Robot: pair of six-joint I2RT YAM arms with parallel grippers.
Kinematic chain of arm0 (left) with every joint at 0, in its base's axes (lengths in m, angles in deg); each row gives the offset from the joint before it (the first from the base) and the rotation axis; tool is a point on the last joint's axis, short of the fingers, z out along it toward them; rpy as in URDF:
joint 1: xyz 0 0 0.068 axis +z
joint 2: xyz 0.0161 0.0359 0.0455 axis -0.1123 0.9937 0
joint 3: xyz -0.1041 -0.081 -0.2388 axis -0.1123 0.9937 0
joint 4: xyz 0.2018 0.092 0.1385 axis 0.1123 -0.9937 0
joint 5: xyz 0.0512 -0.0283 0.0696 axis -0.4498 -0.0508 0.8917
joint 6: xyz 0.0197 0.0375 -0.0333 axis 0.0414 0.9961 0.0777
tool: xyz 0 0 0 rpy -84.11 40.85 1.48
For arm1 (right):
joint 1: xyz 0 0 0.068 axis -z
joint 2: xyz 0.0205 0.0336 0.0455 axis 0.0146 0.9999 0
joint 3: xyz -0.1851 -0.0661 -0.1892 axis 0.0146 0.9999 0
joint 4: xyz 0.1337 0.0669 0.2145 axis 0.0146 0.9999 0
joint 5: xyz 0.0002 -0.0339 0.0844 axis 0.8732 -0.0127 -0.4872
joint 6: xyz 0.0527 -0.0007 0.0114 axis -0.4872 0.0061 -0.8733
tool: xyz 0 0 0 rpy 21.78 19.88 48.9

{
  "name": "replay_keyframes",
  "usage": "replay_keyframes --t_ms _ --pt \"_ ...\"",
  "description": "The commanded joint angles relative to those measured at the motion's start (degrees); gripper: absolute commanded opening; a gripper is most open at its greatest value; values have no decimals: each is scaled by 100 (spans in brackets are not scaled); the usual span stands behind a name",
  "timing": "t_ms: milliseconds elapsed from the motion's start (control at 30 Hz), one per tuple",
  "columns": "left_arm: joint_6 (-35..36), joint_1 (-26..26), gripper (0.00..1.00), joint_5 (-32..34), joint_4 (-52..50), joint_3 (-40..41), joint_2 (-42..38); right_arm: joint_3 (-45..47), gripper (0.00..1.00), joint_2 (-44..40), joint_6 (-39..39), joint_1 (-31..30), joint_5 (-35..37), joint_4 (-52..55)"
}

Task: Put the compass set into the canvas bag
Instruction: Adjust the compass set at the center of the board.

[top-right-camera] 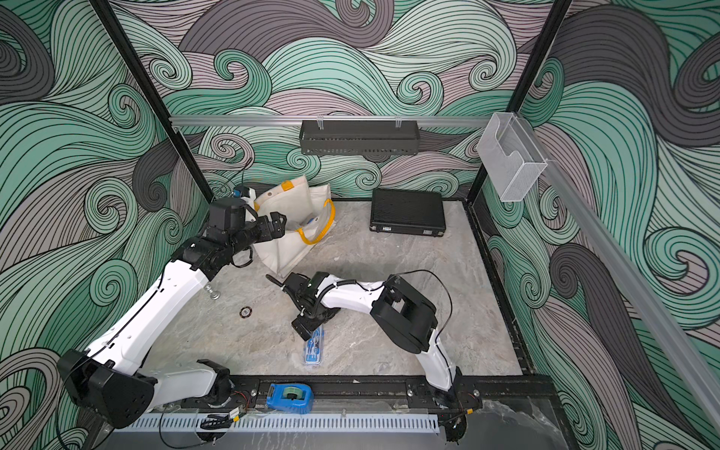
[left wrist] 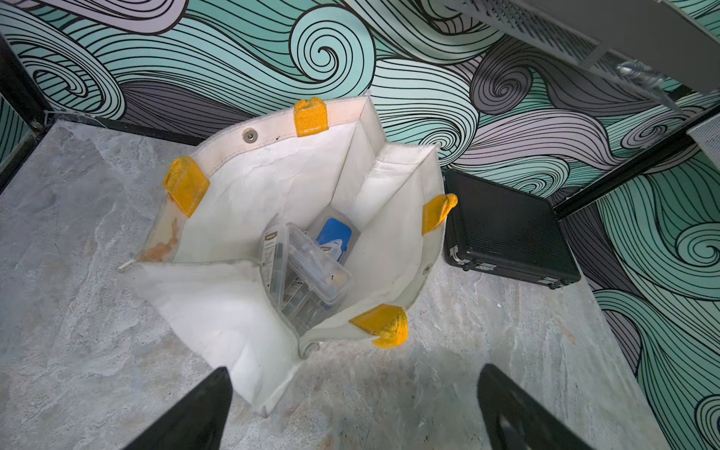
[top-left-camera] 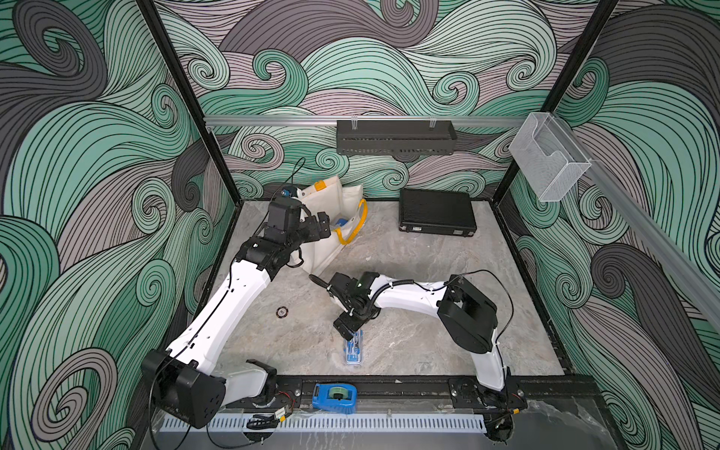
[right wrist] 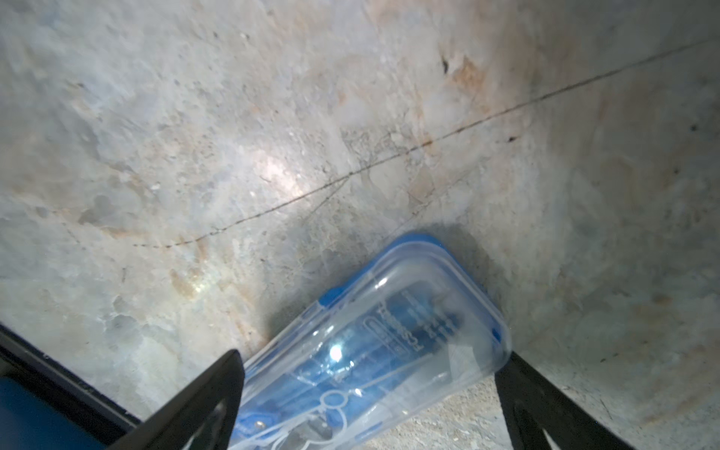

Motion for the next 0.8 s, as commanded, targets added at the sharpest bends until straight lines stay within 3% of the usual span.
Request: replay_keyframes --t_ms 0,433,767 --pt "-82 35 99 -62 118 -4 -102 -12 100 26 98 -16 390 399" --pt "-141 35 99 -235 204 61 -17 672 100 -394 617 303 1459 459" --pt "-176 35 99 -510 329 169 1 806 100 -963 70 429 782 279"
